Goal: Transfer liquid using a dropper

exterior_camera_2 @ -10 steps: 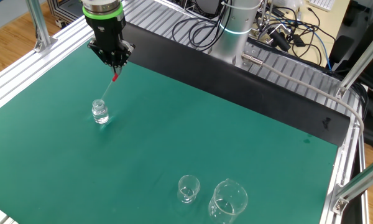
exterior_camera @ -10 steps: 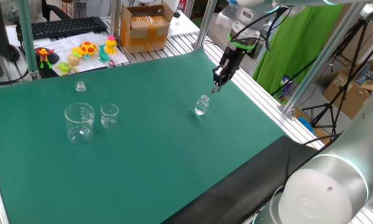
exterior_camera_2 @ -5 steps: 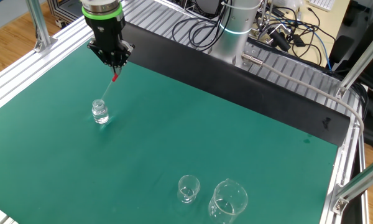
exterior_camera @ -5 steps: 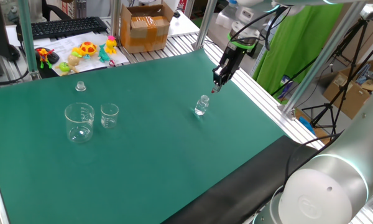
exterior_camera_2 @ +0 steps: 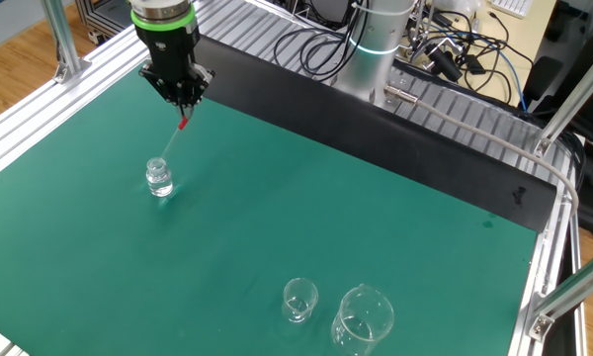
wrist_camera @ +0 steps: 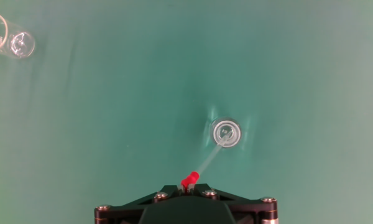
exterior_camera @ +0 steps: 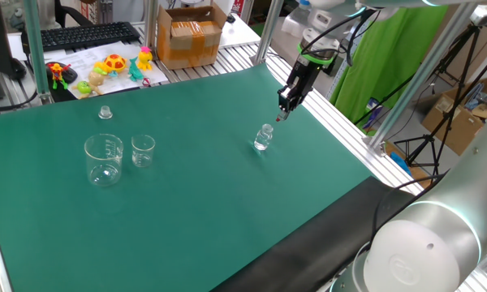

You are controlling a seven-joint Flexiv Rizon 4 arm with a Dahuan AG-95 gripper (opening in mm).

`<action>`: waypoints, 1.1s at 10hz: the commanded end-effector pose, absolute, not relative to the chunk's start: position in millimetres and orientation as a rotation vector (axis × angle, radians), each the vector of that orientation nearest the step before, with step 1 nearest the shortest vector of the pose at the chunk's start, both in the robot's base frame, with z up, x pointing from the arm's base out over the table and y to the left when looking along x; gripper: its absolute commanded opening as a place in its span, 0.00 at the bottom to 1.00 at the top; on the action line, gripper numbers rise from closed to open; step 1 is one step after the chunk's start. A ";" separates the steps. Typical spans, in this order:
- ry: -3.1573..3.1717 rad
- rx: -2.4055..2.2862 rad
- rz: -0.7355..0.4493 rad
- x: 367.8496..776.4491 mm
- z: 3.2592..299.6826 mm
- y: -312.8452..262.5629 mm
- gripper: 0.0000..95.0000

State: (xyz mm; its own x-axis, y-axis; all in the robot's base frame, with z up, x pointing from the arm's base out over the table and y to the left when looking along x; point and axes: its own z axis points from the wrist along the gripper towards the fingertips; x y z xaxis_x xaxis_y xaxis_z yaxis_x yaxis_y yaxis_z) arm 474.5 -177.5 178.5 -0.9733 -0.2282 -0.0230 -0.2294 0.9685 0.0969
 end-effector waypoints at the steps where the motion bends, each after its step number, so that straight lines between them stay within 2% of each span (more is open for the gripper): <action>1: 3.107 -0.360 0.155 474.6 178.5 -177.6 0.00; 11: 3.103 -0.363 0.168 473.6 170.7 -178.7 0.00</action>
